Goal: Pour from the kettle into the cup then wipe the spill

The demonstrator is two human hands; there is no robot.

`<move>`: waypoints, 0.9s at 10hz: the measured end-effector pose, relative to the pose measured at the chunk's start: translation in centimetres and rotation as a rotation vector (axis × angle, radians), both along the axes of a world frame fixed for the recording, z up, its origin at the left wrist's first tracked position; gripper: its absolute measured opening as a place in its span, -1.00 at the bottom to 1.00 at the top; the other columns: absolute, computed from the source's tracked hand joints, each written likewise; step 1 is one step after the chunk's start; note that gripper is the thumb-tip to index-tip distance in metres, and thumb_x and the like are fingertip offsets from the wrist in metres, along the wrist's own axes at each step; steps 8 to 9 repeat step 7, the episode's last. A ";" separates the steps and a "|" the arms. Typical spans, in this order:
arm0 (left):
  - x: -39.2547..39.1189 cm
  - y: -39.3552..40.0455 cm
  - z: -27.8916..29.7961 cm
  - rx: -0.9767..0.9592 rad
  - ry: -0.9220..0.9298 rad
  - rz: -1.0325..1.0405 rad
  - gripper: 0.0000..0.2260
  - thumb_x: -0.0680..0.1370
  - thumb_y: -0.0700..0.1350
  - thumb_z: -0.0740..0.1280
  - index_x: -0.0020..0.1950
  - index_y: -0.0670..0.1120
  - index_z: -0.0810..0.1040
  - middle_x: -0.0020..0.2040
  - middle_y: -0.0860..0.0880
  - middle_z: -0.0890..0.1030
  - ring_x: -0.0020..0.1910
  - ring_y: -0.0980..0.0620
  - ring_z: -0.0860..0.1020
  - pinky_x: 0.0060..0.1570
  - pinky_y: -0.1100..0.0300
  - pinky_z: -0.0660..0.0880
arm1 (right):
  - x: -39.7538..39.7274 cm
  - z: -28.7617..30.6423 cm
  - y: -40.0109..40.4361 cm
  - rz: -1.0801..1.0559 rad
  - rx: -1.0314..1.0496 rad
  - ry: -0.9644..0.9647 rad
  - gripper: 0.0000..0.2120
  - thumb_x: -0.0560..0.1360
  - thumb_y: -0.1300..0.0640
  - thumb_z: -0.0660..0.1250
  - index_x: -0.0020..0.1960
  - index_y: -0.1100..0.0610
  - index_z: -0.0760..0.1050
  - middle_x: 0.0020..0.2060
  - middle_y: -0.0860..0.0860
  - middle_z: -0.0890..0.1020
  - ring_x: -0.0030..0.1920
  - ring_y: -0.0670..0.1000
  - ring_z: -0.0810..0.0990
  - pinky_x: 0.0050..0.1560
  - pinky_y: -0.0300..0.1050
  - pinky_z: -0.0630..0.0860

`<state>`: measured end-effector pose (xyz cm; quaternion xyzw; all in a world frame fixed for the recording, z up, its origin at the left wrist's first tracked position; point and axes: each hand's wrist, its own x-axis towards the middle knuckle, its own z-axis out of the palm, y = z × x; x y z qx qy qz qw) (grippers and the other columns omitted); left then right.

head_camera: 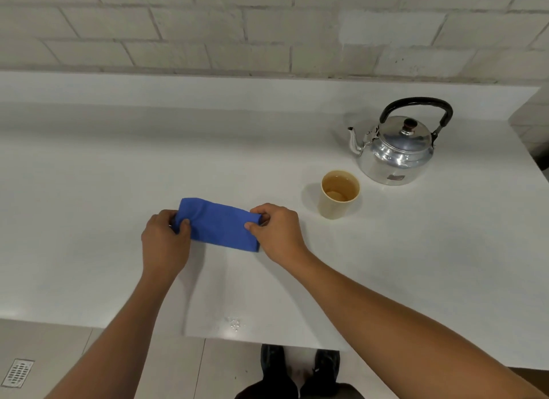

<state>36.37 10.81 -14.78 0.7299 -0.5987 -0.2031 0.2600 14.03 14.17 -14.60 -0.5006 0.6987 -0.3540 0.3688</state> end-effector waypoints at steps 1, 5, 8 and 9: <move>0.4 -0.1 -0.3 0.024 -0.024 0.006 -0.82 0.64 -0.20 0.34 0.20 -0.24 0.60 0.07 -0.21 0.64 -0.09 -0.11 0.52 -0.05 0.05 0.42 | 0.5 -0.4 -0.3 0.039 -0.036 0.055 -0.77 0.46 0.19 0.49 0.11 0.09 0.61 -0.08 -0.01 0.65 -0.13 -0.01 0.63 -0.03 -0.14 0.60; -0.2 0.6 -0.4 -0.013 -0.046 -0.026 -0.63 0.61 -0.11 0.43 0.38 -0.18 0.50 0.26 -0.23 0.53 0.22 -0.27 0.47 0.15 -0.12 0.50 | -0.2 0.1 1.6 0.066 -0.151 0.303 -0.86 0.56 0.01 0.37 0.03 0.06 0.52 -0.02 -0.02 0.52 -0.01 0.02 0.54 -0.03 -0.09 0.56; -3.3 1.1 0.6 -0.181 0.071 -0.363 -0.79 0.61 -0.07 0.42 0.23 -0.01 0.59 0.17 0.08 0.53 0.18 0.11 0.41 0.17 0.15 0.43 | -2.5 1.6 4.7 0.086 -0.015 0.205 -0.85 0.54 -0.14 0.34 -0.03 -0.07 0.54 -0.15 -0.12 0.60 -0.13 -0.07 0.57 -0.05 -0.06 0.59; -3.3 1.1 0.6 -0.181 0.071 -0.363 -0.79 0.61 -0.07 0.42 0.23 -0.01 0.59 0.17 0.08 0.53 0.18 0.11 0.41 0.17 0.15 0.43 | -2.5 1.6 4.7 0.086 -0.015 0.205 -0.85 0.54 -0.14 0.34 -0.03 -0.07 0.54 -0.15 -0.12 0.60 -0.13 -0.07 0.57 -0.05 -0.06 0.59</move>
